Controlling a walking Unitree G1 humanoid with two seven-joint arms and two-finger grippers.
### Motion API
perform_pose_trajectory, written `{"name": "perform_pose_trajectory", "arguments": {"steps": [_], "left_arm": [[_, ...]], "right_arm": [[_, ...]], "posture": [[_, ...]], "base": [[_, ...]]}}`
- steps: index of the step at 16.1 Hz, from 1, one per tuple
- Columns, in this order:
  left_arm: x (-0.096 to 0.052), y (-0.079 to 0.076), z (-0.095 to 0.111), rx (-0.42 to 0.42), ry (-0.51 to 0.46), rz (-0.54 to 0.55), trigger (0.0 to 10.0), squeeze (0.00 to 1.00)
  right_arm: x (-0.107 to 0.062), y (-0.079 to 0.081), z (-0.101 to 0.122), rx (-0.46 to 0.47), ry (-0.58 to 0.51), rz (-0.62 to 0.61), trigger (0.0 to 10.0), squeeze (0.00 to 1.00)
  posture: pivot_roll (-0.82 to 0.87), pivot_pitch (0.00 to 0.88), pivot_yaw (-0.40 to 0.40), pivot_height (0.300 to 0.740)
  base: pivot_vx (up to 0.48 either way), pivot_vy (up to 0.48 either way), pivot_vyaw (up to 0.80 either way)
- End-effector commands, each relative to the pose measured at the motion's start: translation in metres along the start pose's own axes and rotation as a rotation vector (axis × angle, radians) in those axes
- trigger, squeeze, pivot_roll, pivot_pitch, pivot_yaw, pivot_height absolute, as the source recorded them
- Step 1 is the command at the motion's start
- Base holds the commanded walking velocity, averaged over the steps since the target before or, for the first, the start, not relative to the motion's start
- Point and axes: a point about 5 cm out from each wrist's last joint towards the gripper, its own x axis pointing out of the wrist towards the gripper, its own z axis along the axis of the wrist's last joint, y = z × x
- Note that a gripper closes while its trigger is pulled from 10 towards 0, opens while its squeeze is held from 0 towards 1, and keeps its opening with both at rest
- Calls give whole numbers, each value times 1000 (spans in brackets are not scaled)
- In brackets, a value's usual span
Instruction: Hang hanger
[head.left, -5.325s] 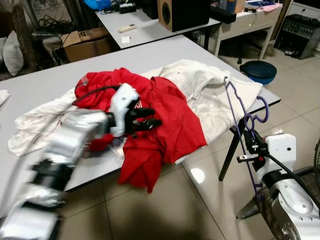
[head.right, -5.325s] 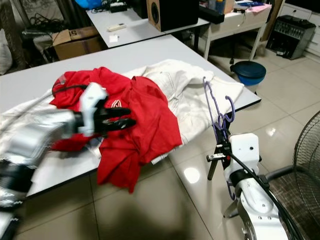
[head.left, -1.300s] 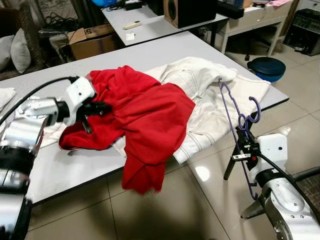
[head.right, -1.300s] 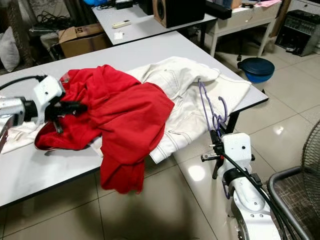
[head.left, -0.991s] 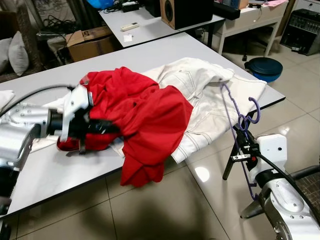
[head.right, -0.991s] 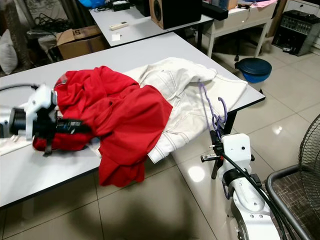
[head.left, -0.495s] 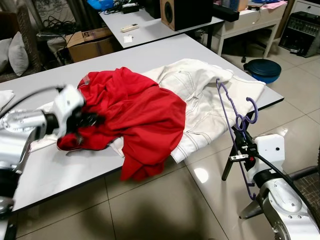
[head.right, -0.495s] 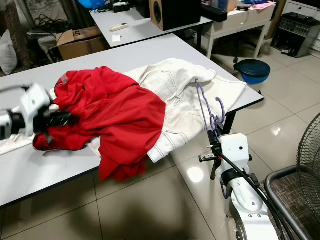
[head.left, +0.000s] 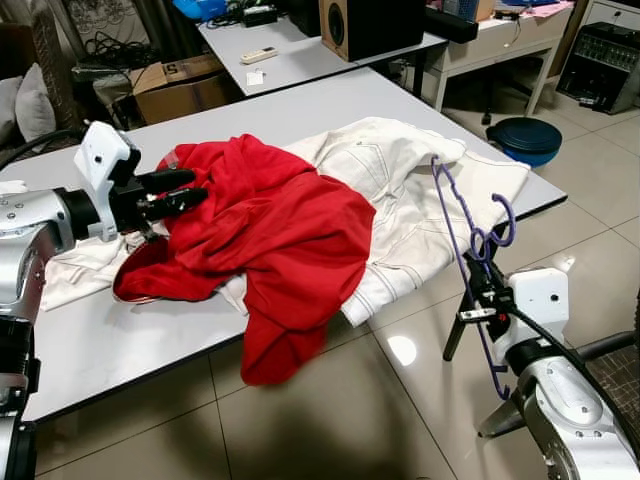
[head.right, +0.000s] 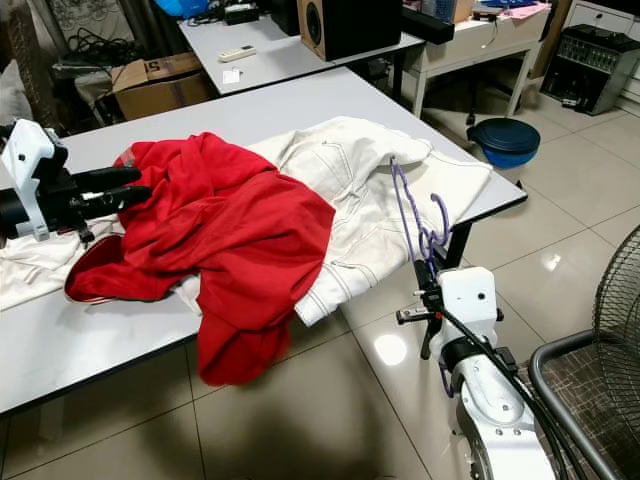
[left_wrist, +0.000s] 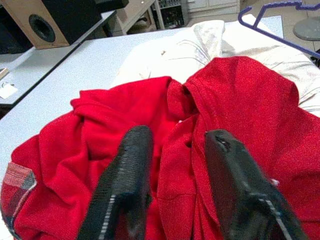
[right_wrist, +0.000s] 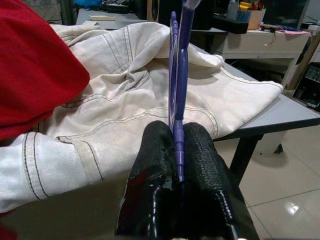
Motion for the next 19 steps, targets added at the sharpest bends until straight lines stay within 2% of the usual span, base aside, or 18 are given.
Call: {"name": "perform_pose_trajectory", "arguments": {"steps": [1,3,5,7,9,10,11,12,15,16,18,19], "left_arm": [[-5,3,4,-18,-14,4,10000,1000],[-5,-4,-2,-37,37,-63,10000,1000],[-7,-17,-19,-1,147,-110,10000,1000],[3,-29,-27,14,144,-89,10000,1000],[13,-29,-23,16,95,-32,10000,1000],[23,-29,-20,3,53,9,10000,918],[32,-30,-19,-14,32,46,10000,0],[45,-33,-23,-30,47,89,10000,0],[65,-40,-32,-102,63,97,10000,0],[76,-43,-33,-167,35,98,10000,0],[90,-44,-33,-226,14,101,10000,0],[92,-43,-33,-219,20,104,10000,0]], "right_arm": [[1,1,0,5,-7,-2,10000,0],[1,1,0,5,-7,-2,10000,0],[2,1,0,6,-9,-2,10000,0],[2,3,-1,10,-7,0,10000,0],[3,4,-1,13,-8,6,10000,0],[4,6,-1,14,-9,11,10000,0],[5,6,0,14,-10,13,10000,0],[6,6,0,15,-11,14,10000,0],[6,6,0,15,-11,16,10000,0],[7,6,0,15,-12,16,10000,0],[6,5,1,12,-14,11,10000,0],[6,4,1,12,-14,10,10000,0]], "posture": [[-122,0,136,740],[-120,0,139,740],[-116,0,142,740],[-103,0,137,740],[-101,0,136,740],[-98,0,134,740],[-95,0,133,740],[-95,0,133,740],[-96,0,130,740],[-100,0,131,740],[-108,0,136,740],[-110,0,137,740]], "base": [[0,0,0],[0,0,0],[0,0,0],[0,0,0],[0,0,0],[0,0,0],[0,0,0],[0,0,0],[0,0,0],[0,0,0],[0,0,0],[0,0,0]]}}
